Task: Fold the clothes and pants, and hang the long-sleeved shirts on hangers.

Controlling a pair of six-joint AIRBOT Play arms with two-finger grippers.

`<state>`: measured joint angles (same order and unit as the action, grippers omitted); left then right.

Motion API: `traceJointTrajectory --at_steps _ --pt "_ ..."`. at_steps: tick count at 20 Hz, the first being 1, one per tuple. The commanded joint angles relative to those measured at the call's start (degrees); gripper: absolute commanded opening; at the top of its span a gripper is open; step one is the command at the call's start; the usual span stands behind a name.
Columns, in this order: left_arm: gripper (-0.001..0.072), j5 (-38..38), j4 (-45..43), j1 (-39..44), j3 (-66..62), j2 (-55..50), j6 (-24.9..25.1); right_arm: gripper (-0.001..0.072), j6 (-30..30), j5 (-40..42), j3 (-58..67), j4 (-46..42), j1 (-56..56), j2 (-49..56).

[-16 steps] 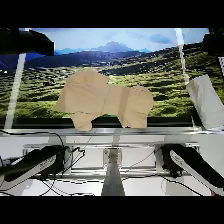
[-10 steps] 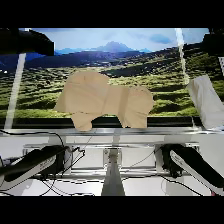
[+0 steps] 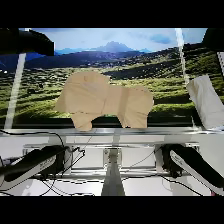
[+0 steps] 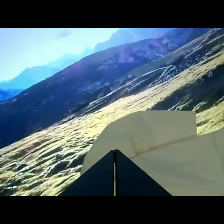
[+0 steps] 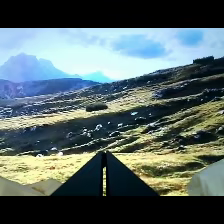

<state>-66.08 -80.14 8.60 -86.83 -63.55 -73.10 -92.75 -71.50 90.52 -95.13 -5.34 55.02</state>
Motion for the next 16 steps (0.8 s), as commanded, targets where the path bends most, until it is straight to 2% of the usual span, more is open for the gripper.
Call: traceJointTrajectory --at_steps 1,5,7,11,13,14,15,16 --pt "0.0019 0.0 0.0 -0.1 0.0 0.0 0.0 0.0014 10.6 -2.7 0.0 -5.0 0.8 1.6" --pt "0.0018 0.0 1.3 0.0 0.0 0.0 0.0 0.0012 14.4 -13.9 -6.5 -2.4 10.1 6.8" --pt "0.0019 0.1 1.3 0.0 0.0 0.0 0.0 0.0012 16.3 -12.9 -15.0 6.4 16.1 8.0" --pt "0.0019 0.0 1.3 0.0 0.0 0.0 0.0 0.0012 31.2 -11.6 -35.8 30.6 25.4 8.7" --pt "0.0019 0.0 1.2 0.0 0.0 -0.3 0.0 0.0022 32.2 -6.5 -44.9 36.7 26.4 9.1" --pt "0.0025 0.0 1.2 0.0 0.0 -0.7 0.0 0.0183 31.5 -1.8 -48.7 37.9 26.2 9.3" --pt "0.0027 0.0 1.0 0.0 0.0 -1.2 0.0 0.0419 29.4 2.8 -51.8 39.4 26.3 9.4" --pt "0.0027 -0.1 0.5 -0.1 0.0 -1.7 0.0 0.0481 28.2 7.0 -54.4 41.2 26.3 9.7"
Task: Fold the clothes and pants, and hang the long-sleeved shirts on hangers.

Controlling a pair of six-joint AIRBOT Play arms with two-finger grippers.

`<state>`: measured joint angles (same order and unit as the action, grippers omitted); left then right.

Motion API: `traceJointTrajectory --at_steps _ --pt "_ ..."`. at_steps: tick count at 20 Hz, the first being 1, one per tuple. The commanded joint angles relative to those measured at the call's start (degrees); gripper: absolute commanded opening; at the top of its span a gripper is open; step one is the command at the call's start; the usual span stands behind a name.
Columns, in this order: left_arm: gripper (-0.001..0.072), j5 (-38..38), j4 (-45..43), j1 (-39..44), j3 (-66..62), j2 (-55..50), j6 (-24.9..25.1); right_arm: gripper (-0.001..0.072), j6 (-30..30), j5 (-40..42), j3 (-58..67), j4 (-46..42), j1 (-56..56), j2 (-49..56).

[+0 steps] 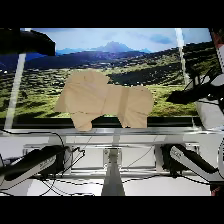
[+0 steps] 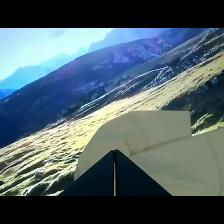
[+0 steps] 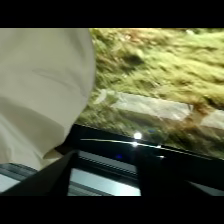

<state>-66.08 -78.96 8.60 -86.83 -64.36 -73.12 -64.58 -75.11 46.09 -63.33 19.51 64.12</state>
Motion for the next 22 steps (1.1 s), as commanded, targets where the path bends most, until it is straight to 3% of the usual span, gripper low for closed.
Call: traceJointTrajectory --at_steps 1,6,11,17,18,19,20,21,22 --pt "0.0028 -0.3 -1.3 -0.1 0.0 -1.4 0.1 0.0481 0.0 13.6 -11.9 11.4 1.4 1.2" --pt "0.0028 -3.3 -8.5 -1.8 0.3 -3.6 1.2 0.0482 4.1 16.3 -13.5 19.5 1.4 8.7" --pt "0.0019 -14.5 -8.3 -13.0 7.9 -4.1 3.1 0.0478 8.8 16.9 -13.5 25.9 1.4 13.8" --pt "0.0028 -19.1 2.1 -28.9 20.9 -3.9 3.1 0.0432 8.9 17.3 -13.5 24.1 -5.2 15.0" --pt "0.0075 -19.3 2.8 -30.9 23.0 -3.9 3.1 0.0364 9.8 17.4 -13.5 23.6 -6.6 15.0" --pt "0.0289 -19.5 3.3 -32.6 25.3 -3.9 3.1 0.0267 11.3 17.4 -13.4 23.6 -7.6 15.0" --pt "0.0456 -19.5 3.2 -33.9 27.4 -3.9 3.1 0.0185 11.8 17.5 -13.4 23.6 -7.9 15.0" --pt "0.0506 -19.5 3.2 -35.1 29.4 -3.9 3.6 0.0137 11.8 17.5 -13.3 23.6 -7.8 15.0" --pt "0.0505 -19.5 3.2 -36.2 31.5 -3.9 4.9 0.0074 11.8 17.6 -13.1 23.6 -7.7 14.7"
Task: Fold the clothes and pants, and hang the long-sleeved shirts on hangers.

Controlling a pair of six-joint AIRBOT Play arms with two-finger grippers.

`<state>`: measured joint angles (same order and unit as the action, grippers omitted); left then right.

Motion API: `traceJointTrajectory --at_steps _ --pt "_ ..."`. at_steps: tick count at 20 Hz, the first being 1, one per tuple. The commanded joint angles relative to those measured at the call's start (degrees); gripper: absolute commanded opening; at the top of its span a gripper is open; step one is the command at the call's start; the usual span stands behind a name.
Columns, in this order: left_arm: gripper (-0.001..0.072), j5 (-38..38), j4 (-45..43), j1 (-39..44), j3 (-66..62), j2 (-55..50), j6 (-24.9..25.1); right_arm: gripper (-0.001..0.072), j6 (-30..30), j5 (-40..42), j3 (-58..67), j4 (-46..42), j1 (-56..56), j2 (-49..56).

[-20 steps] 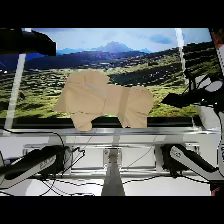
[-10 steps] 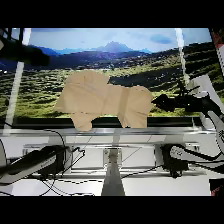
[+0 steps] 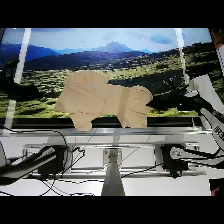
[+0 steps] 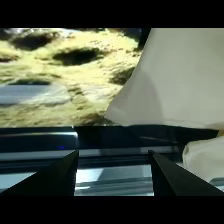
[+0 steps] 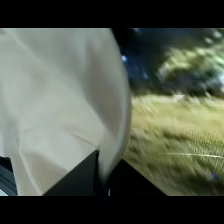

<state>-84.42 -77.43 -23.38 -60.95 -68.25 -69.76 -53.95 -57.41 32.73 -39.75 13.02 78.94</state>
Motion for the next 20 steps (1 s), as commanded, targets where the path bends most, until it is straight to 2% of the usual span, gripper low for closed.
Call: traceJointTrajectory --at_steps 1,5,9,14,20 --pt "0.0505 -0.9 1.7 -5.1 7.5 0.0 2.6 0.0031 1.2 -0.2 0.6 -0.6 -1.2 -0.5" --pt "0.0505 2.6 2.1 -6.4 13.7 0.0 4.7 0.0015 1.1 -0.5 1.6 -1.0 -1.2 -1.4" --pt "0.0503 7.7 12.3 -6.4 20.6 -0.2 9.9 0.0015 1.1 -0.5 1.7 -1.0 -1.2 -1.4" --pt "0.0503 18.8 18.5 -6.4 25.5 -0.7 10.2 0.0015 1.1 -0.5 1.7 -1.0 -1.2 -1.4" --pt "0.0502 24.2 23.6 -6.4 25.5 -2.6 10.2 0.0015 1.1 -0.4 1.7 -1.0 -1.2 -1.4"
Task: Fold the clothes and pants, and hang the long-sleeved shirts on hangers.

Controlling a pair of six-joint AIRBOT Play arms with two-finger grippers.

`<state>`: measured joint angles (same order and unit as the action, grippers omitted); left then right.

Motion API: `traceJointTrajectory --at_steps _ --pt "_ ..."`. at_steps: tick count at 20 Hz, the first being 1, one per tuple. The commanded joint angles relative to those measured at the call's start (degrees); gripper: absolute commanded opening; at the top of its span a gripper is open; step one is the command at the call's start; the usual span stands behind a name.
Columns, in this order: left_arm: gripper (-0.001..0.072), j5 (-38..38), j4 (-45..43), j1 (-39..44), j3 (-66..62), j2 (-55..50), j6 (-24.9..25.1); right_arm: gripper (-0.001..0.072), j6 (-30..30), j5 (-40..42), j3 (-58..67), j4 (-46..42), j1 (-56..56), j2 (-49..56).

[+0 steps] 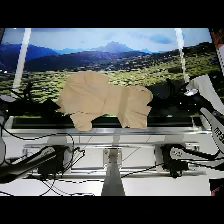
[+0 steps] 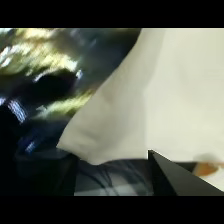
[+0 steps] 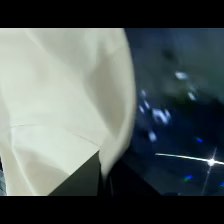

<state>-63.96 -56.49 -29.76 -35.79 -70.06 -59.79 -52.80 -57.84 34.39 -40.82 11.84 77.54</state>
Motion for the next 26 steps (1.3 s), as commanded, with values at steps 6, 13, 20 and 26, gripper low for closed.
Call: traceJointTrajectory --at_steps 6,13,20,26 --pt "0.0502 6.8 3.0 -0.1 0.3 -1.3 0.2 0.0015 0.0 0.0 0.1 0.1 0.0 0.0" --pt "0.0502 9.4 2.3 -2.6 0.3 -1.3 0.2 0.0015 -0.1 0.0 0.1 0.1 0.0 0.0" --pt "0.0461 6.4 0.3 -3.9 0.3 -1.3 1.0 0.0016 -0.1 0.0 0.1 0.1 0.0 0.0" --pt "0.0461 1.4 -2.3 -3.9 0.3 -1.3 1.2 0.0015 -0.1 0.5 0.1 0.1 0.0 0.0"
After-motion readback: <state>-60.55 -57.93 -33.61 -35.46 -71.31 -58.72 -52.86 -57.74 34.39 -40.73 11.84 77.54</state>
